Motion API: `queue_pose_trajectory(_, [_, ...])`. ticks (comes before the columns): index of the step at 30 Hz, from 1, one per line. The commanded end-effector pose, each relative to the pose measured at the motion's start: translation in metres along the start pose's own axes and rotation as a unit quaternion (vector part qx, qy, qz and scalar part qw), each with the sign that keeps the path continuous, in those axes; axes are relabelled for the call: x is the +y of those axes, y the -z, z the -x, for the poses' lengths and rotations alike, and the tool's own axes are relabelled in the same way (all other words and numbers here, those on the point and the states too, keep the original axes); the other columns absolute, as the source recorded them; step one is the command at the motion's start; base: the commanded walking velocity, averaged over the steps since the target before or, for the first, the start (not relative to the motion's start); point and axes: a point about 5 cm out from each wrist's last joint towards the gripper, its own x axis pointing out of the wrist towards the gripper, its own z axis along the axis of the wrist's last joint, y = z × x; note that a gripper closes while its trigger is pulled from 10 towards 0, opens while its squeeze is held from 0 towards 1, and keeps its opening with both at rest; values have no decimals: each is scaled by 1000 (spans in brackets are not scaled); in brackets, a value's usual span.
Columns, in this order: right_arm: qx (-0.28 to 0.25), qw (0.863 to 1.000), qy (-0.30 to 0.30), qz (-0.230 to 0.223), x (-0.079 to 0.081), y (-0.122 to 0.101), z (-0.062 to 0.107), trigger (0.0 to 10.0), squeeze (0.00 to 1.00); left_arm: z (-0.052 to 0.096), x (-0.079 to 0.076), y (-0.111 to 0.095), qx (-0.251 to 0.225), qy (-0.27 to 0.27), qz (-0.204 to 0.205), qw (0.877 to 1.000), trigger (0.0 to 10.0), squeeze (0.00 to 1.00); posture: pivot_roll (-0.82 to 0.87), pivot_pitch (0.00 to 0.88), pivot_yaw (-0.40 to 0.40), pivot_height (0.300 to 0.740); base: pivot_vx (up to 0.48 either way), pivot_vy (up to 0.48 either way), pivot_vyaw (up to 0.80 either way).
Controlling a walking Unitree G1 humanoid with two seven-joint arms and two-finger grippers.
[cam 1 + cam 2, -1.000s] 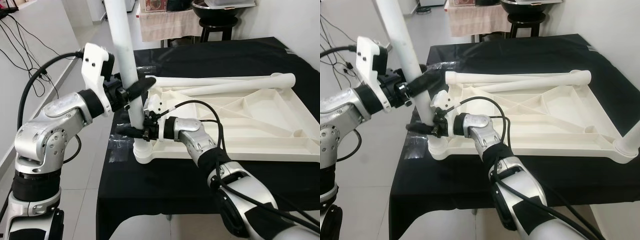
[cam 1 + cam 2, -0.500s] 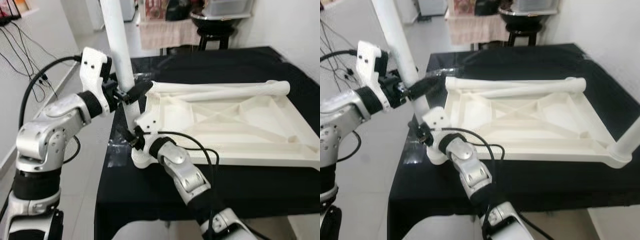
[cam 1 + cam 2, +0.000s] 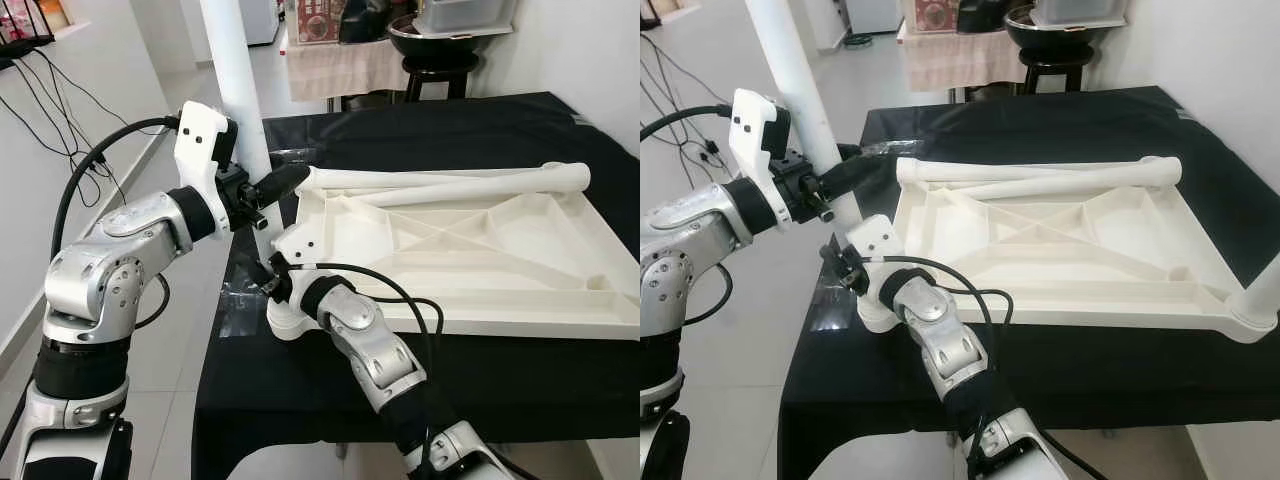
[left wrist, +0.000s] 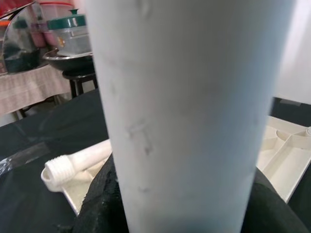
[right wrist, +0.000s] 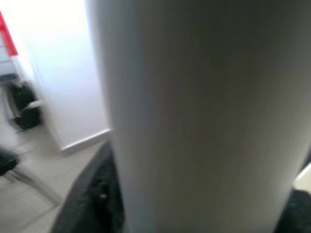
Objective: Building children table
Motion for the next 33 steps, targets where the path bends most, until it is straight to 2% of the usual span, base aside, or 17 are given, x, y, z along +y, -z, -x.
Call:
queue_pose_trajectory(1, [-37,997,-68,-6,-1,-14,-4,10000,1000,2,4,4,16,-10,-7,1000,0,0,15,72,58,740,0,0,0])
queue_pose_trajectory(2, [-37,997,-68,-6,-1,-14,-4,10000,1000,2,4,4,16,-10,-7,1000,0,0,15,72,58,740,0,0,0])
queue_pose_trajectory(3, [-59,988,-142,3,-16,-25,4,10000,1000,2,4,5,17,-9,-8,1000,0,0,15,70,56,740,0,0,0])
queue_pose_trajectory(5, [-63,984,-164,7,-21,-28,7,10000,1000,2,3,5,17,-8,-8,1000,0,0,15,70,56,740,0,0,0])
queue_pose_trajectory(6, [-57,980,-191,5,-27,-28,10,10000,247,2,3,5,17,-7,-8,1000,0,0,16,70,53,740,0,0,0])
queue_pose_trajectory(7, [-57,980,-191,5,-27,-28,10,10000,247,2,3,5,17,-7,-8,1000,0,0,16,70,53,740,0,0,0])
queue_pose_trajectory(8, [-52,977,-205,6,-31,-28,12,10000,0,2,2,6,17,-6,-8,1000,0,0,17,69,53,740,0,0,0])
queue_pose_trajectory(16, [-37,979,-201,-6,-46,-34,12,10000,0,4,1,5,18,-3,-10,1000,0,0,30,85,54,740,0,0,0])
queue_pose_trajectory(17, [-33,979,-203,-8,-47,-35,11,3961,0,5,0,5,20,-1,-11,1000,0,0,31,86,55,740,0,0,0])
queue_pose_trajectory(18, [-31,977,-208,-11,-46,-36,9,157,0,5,-1,5,21,4,-13,1000,0,0,32,86,55,740,0,0,0])
queue_pose_trajectory(23, [-26,975,-219,-13,-44,-34,7,0,0,5,-5,4,22,18,-20,999,0,0,32,86,55,740,0,0,0])
queue_pose_trajectory(29, [-28,969,-244,-16,-43,-28,8,0,0,3,-18,-2,1,65,-12,998,0,0,32,90,59,740,0,0,0])
queue_pose_trajectory(33, [-19,978,-206,11,-47,-24,9,0,0,4,-18,-2,-3,66,-8,998,0,0,28,91,57,740,0,0,0])
